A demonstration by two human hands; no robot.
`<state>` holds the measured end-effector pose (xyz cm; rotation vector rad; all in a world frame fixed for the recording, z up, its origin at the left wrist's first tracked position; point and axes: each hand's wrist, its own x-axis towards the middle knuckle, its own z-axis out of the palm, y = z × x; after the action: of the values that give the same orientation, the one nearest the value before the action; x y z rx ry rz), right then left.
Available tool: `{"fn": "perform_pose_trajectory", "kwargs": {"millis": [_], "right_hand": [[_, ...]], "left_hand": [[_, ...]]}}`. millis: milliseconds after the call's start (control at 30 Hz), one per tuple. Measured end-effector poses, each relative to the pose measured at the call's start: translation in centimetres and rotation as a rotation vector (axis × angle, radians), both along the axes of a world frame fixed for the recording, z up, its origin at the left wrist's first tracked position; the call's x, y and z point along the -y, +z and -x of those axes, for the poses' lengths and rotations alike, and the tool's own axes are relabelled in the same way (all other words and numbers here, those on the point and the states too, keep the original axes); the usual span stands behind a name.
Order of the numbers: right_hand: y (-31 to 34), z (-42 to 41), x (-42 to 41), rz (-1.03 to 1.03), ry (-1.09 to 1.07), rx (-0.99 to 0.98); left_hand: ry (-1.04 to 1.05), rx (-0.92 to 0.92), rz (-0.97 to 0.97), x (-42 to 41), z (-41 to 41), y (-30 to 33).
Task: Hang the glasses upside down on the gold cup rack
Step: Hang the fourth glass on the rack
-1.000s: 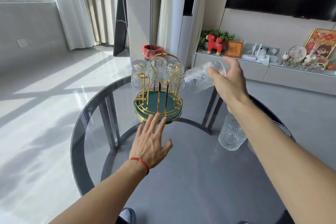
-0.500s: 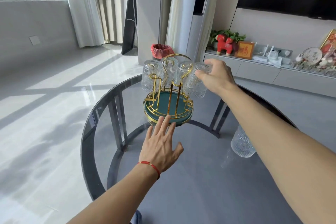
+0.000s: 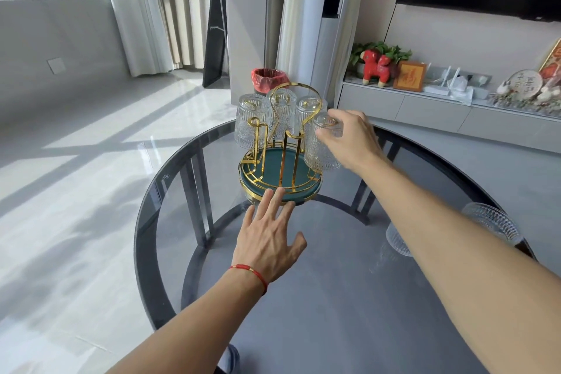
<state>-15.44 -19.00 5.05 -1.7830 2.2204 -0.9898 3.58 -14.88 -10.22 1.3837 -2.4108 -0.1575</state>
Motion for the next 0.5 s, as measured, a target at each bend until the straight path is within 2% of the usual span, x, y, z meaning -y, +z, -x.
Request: {"fn": "perform_pose_trajectory", "kwargs": {"millis": [300, 500], "right_hand": [[-2.2, 0.2, -8.4, 0.080, 0.084, -0.053], [-4.7, 1.5, -17.2, 0.247, 0.064, 0.053]], "left_hand": [[0.004, 0.043, 0.001, -0.2, -0.1, 0.6], [0.059, 0.074, -0.049, -1.1, 1.5, 2.1]]}}
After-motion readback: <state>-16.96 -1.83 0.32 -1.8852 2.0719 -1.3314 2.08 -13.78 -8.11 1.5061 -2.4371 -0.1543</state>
